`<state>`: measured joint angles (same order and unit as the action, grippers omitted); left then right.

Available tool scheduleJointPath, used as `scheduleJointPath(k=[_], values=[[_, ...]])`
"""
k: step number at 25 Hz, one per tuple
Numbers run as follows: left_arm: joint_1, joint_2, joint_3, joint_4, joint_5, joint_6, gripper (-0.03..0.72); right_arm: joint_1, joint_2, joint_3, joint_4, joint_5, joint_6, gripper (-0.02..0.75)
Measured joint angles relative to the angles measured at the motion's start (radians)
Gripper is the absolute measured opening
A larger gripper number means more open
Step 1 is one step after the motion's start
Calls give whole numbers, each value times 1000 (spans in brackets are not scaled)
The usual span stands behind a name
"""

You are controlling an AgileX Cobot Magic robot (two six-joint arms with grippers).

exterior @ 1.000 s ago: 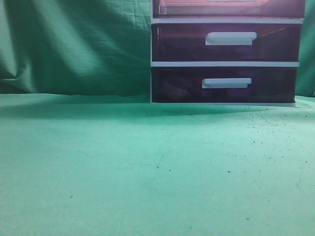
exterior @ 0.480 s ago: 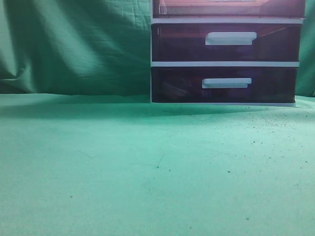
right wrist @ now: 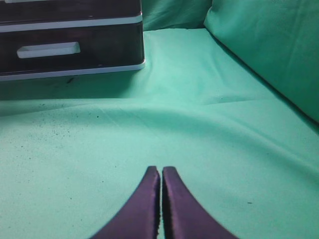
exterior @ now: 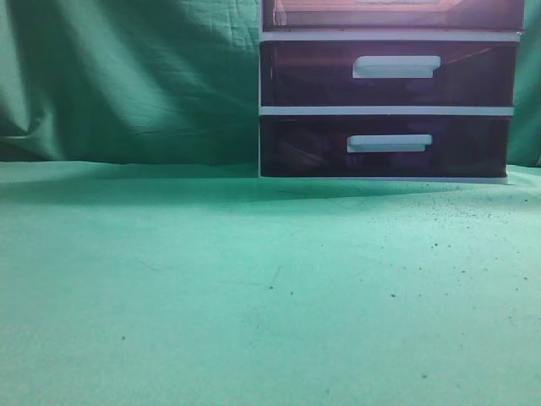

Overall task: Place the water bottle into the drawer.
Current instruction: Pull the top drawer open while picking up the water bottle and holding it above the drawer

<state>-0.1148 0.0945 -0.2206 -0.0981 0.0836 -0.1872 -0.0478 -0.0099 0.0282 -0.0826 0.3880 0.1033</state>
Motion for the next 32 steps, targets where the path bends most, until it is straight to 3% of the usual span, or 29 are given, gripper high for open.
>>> scheduleJointPath(k=[4, 8, 11, 15, 17, 22, 24, 28, 32], values=[[0, 189, -108, -32, 189, -5, 0, 0, 0, 0, 0, 0, 0, 0], [0, 367, -125, -12, 218, 31, 0, 0, 0, 0, 0, 0, 0, 0], [0, 489, -125, 55, 155, 45, 0, 0, 0, 0, 0, 0, 0, 0], [0, 604, -125, 240, 48, 51, 0, 0, 0, 0, 0, 0, 0, 0], [0, 648, -125, 302, -11, 51, 48, 0, 0, 0, 0, 0, 0, 0], [0, 738, -125, 310, -90, 24, 530, 0, 0, 0, 0, 0, 0, 0], [0, 773, -125, 263, -127, 9, 636, 0, 0, 0, 0, 0, 0, 0], [26, 855, -126, 175, -221, 4, 641, 0, 0, 0, 0, 0, 0, 0], [98, 942, -152, 147, -263, 2, 641, 0, 0, 0, 0, 0, 0, 0]])
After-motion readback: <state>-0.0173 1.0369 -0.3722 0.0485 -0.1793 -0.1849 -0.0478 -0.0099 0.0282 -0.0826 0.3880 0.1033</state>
